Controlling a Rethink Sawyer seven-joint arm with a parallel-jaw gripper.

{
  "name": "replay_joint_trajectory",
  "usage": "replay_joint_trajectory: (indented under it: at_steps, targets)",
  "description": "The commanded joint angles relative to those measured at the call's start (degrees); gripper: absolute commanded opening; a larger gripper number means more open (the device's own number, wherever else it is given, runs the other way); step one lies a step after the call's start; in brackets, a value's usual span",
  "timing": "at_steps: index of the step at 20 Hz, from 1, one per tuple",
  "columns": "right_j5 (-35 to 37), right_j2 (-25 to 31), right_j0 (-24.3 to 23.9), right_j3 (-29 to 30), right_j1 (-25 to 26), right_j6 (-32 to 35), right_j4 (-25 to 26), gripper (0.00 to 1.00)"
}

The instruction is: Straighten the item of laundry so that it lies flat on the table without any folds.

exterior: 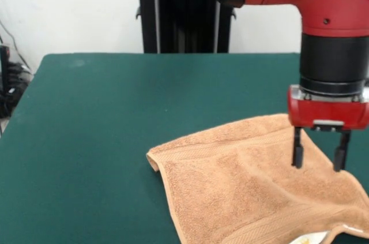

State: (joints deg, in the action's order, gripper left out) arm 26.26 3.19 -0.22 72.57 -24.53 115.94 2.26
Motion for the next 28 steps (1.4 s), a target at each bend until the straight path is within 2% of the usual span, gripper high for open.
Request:
replay_joint_trajectory:
  at_steps: [1,7,13,28]
  targets:
    - [5.27,1.02,-0.73,12.5,0.98,-5.42,7.5,1.0]
    - [5.31,2.0,-2.92,14.55,0.18,-5.92,11.42,1.0]
    - [3.14,1.99,-4.02,15.61,0.26,-3.52,14.64,1.0]
    - [0.92,0.25,-7.39,12.62,4.84,-2.14,22.4,1.0]
